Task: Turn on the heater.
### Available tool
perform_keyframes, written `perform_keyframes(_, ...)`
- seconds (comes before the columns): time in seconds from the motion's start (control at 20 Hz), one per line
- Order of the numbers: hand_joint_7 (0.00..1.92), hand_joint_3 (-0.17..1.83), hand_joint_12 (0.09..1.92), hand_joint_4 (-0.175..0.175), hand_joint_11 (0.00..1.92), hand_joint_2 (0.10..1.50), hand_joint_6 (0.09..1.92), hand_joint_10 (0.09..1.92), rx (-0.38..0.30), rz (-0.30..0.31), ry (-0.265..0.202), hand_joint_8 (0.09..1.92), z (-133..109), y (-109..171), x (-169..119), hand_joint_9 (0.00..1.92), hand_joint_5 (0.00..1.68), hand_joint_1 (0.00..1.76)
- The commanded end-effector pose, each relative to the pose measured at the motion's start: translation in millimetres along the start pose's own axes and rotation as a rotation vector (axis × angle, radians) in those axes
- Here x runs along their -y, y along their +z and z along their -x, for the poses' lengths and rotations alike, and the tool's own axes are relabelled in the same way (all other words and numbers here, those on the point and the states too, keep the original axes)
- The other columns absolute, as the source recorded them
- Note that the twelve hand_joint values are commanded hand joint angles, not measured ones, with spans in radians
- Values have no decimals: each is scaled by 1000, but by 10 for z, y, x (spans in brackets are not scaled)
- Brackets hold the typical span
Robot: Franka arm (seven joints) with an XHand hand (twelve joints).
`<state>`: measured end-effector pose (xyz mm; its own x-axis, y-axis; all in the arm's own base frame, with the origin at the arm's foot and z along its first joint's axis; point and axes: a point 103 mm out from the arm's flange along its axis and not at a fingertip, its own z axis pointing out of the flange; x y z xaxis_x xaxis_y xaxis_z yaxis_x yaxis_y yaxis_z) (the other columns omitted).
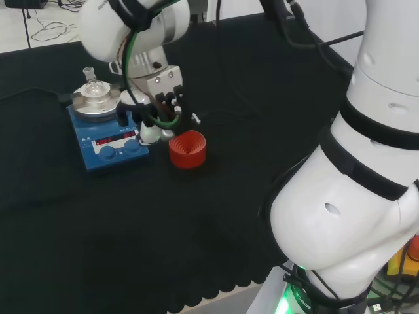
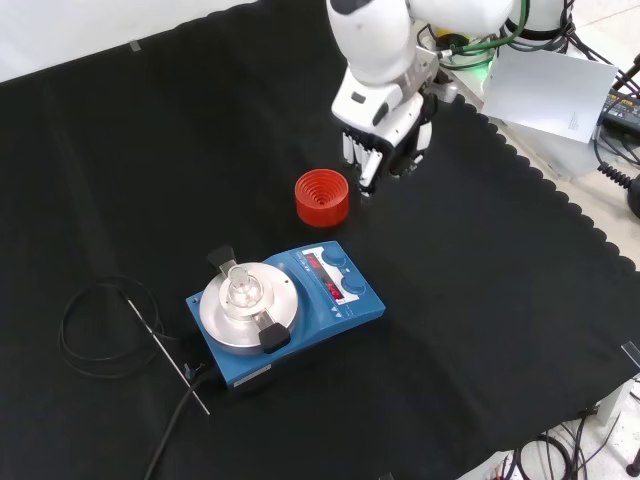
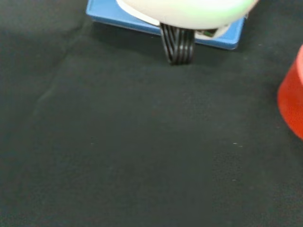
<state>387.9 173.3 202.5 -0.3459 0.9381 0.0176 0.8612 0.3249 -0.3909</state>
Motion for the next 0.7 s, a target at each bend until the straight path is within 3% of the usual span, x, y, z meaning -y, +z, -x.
perform_keyframes(0.05, 1351, 825, 1091, -82, 1099, 776, 855, 1329, 34, -80, -26, 1528, -292, 91, -218, 1413, 399, 1326)
perform_keyframes(0.25, 1384, 929, 1275, -63, 1034, 748, 853, 1453, 31, -106, -34, 1651, -322, 107, -319, 1440, 292, 1400)
perform_keyframes(0.7, 1397, 997, 1319, -46, 1028, 719, 769, 1480, 17, -142, -30, 1674, -276, 214, -510, 1448, 245, 1407)
